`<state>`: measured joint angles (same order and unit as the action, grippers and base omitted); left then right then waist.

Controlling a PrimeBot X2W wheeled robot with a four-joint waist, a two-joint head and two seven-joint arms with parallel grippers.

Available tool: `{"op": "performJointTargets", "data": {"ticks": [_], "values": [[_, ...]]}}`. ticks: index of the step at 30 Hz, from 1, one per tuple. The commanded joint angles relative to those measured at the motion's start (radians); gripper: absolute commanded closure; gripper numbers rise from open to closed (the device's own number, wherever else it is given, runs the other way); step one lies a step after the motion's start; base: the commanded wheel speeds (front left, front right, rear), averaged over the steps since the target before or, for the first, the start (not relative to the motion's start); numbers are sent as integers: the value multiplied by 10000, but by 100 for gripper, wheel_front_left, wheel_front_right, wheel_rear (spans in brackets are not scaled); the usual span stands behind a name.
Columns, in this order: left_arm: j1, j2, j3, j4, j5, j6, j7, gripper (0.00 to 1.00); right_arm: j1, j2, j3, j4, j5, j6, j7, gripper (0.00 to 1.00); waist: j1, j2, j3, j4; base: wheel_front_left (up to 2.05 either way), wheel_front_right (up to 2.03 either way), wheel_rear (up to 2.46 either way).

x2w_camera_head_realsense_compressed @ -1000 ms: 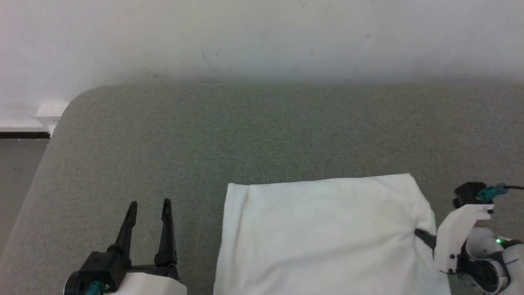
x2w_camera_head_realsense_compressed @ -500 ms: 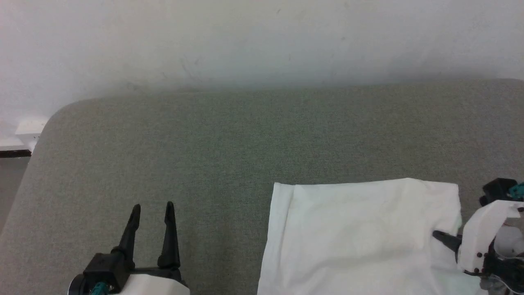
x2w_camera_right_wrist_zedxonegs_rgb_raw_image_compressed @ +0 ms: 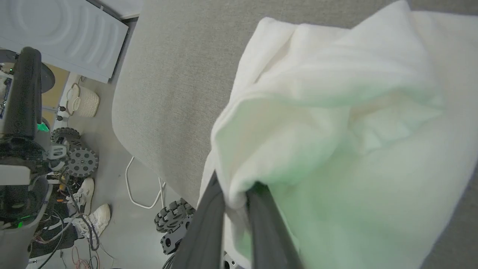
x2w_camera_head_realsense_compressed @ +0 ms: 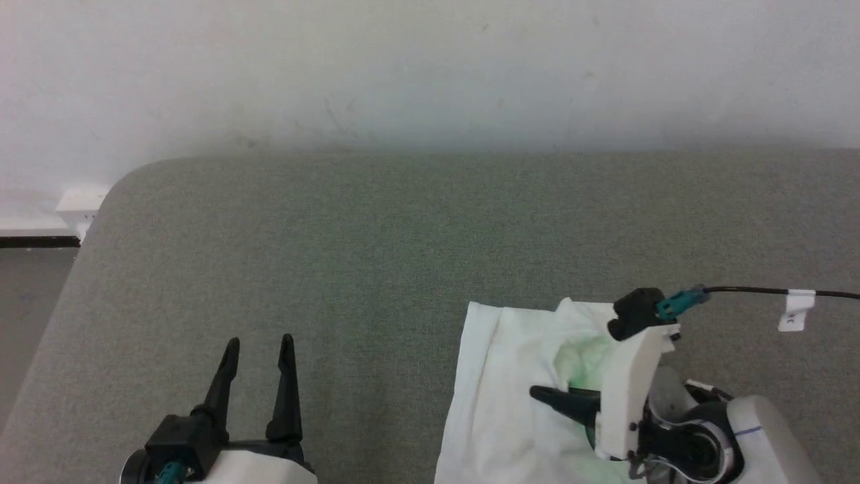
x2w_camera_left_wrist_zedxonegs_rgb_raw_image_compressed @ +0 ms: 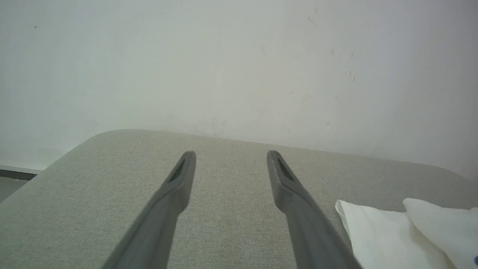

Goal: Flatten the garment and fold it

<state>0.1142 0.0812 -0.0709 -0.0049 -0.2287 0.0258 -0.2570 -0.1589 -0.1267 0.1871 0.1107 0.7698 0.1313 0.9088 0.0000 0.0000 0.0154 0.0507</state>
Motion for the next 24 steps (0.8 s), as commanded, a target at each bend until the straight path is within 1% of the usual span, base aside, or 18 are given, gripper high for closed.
{"op": "performJointTargets", "data": {"ticks": [1,5,9,10,11,12,13,16,18,20,21,22,24], "values": [[-144,-31,-19,31,-4,-67,-47,0,-183,104,86,75,18,-6,-136,100,0,0,26,100,0,0,0],[-280,-51,-71,82,4,-99,-47,0,-578,523,504,768,121,-6,-929,100,0,0,83,296,0,0,0],[-358,-79,-109,130,12,-110,-47,0,-992,662,788,1711,-158,-6,-1856,100,0,0,167,436,0,0,0],[-374,-88,-122,141,14,-110,-47,0,-1071,686,851,1980,-170,-6,-2069,96,0,0,191,467,0,0,0],[-386,-97,-131,157,15,-105,-47,0,-1139,700,975,2241,-232,-6,-2221,67,0,0,216,493,0,0,0],[-396,-106,-137,178,14,-99,-47,0,-1208,708,1113,2472,-342,-6,-2370,9,0,0,234,511,0,0,0],[-408,-114,-140,190,11,-96,-47,0,-1286,712,1275,2635,-453,-6,-2530,0,0,0,258,523,0,0,0],[-416,-135,-105,197,10,-66,-47,0,-1535,643,1871,2748,-641,-6,-2979,0,0,0,307,486,0,0,0],[-394,-143,-76,200,20,-49,-47,0,-1812,249,2688,2509,-1081,-6,-3199,0,0,0,327,406,0,0,0],[-381,-149,-54,201,27,-58,-47,0,-2044,-88,3385,2179,-1264,-6,-3465,0,0,0,312,311,0,0,0],[-377,-151,-34,207,32,-53,-47,0,-2170,-329,3773,2049,-1457,-6,-3519,0,0,0,289,250,0,0,0],[-387,-156,-26,232,43,-68,-47,0,-2362,-760,4418,1763,-1708,-6,-3681,0,0,0,259,164,0,0,0],[-400,-159,-15,259,51,-82,-47,0,-2520,-1181,4940,1456,-1917,-6,-3916,0,0,0,206,64,0,0,0]]}}
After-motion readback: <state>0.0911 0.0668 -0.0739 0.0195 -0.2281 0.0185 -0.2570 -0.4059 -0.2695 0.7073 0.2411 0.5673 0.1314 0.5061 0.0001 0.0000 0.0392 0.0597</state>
